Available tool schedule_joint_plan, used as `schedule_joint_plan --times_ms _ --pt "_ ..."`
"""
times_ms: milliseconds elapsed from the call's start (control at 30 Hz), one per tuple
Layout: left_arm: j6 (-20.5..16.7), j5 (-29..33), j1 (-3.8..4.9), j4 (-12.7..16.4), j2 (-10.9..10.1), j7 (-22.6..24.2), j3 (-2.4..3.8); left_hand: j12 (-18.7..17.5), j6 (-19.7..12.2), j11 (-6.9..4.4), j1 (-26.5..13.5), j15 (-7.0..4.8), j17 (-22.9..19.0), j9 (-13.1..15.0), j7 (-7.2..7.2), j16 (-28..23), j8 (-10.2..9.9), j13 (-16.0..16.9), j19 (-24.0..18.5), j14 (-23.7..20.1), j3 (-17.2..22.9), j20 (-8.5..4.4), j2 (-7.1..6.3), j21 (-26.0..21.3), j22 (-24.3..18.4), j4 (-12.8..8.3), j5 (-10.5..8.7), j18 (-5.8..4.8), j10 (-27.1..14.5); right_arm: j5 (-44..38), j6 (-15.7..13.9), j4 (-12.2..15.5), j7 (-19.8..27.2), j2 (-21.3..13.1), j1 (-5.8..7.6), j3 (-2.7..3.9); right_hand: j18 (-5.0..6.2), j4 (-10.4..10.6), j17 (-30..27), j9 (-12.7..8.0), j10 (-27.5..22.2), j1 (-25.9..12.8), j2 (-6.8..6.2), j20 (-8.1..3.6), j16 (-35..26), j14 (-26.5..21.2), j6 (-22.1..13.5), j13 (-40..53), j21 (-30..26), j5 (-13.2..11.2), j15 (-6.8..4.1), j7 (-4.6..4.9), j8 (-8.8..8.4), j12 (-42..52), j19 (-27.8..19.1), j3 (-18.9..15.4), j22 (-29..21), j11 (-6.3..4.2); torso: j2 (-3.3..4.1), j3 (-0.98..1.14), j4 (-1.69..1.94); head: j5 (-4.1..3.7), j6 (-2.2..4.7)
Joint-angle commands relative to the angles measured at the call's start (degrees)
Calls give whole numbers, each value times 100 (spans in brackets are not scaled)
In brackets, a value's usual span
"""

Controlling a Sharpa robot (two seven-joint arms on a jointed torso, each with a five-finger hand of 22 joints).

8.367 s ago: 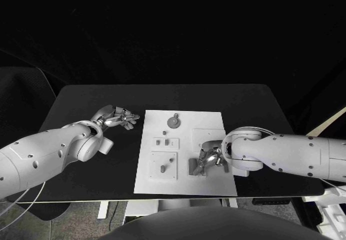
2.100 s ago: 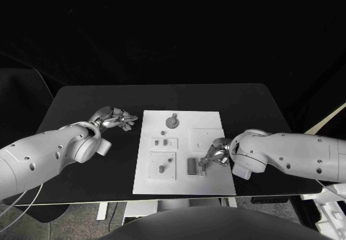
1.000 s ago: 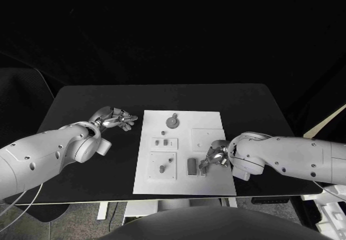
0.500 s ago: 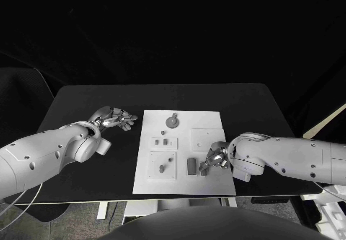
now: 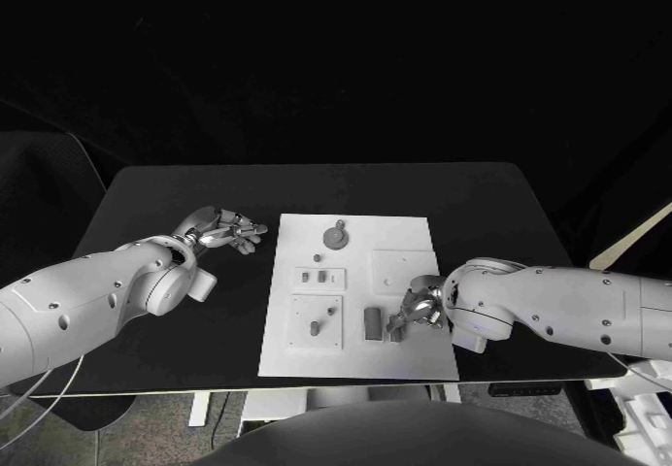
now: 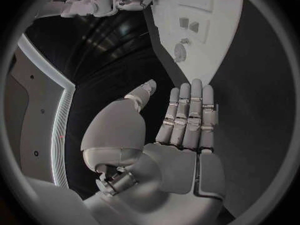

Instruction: Assemble the parts on the task board

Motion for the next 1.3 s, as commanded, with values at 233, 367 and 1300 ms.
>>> schedule_joint_plan --times_ms 233,367,1300 --pt "61 -5 7 9 12 31 3 -26 7 -19 -68 -3 -10 2 9 -19 -10 10 -29 -30 -41 -2 -2 -30 5 -7 12 53 -10 53 -60 -59 68 37 -16 -7 91 68 -47 -13 -38 -219 -58 4 146 29 -108 1 688 12 -54 68 -67 1 10 -24 6 -15 1 0 1 -8 1" --pt "60 -5 7 10 14 27 3 -26 7 -19 -68 -3 -10 2 9 -19 -10 10 -29 -30 -41 -2 -2 -30 5 -7 12 53 -10 64 -88 -67 80 41 -16 -7 91 87 -101 -18 -53 -302 -91 5 122 -21 -141 0 680 11 -51 76 -91 -4 8 -47 3 -11 1 1 -1 -5 1" --pt "60 -10 7 2 20 -8 2 -26 7 -19 -68 -3 -10 2 9 -19 -10 10 -29 -30 -41 -2 -2 -30 5 -7 12 53 -10 98 -158 -30 170 -84 -16 -6 90 189 -309 -31 -150 -865 -256 10 11 -249 -274 2 635 10 -36 102 -193 -29 -32 -217 -17 12 -1 4 0 -12 1"
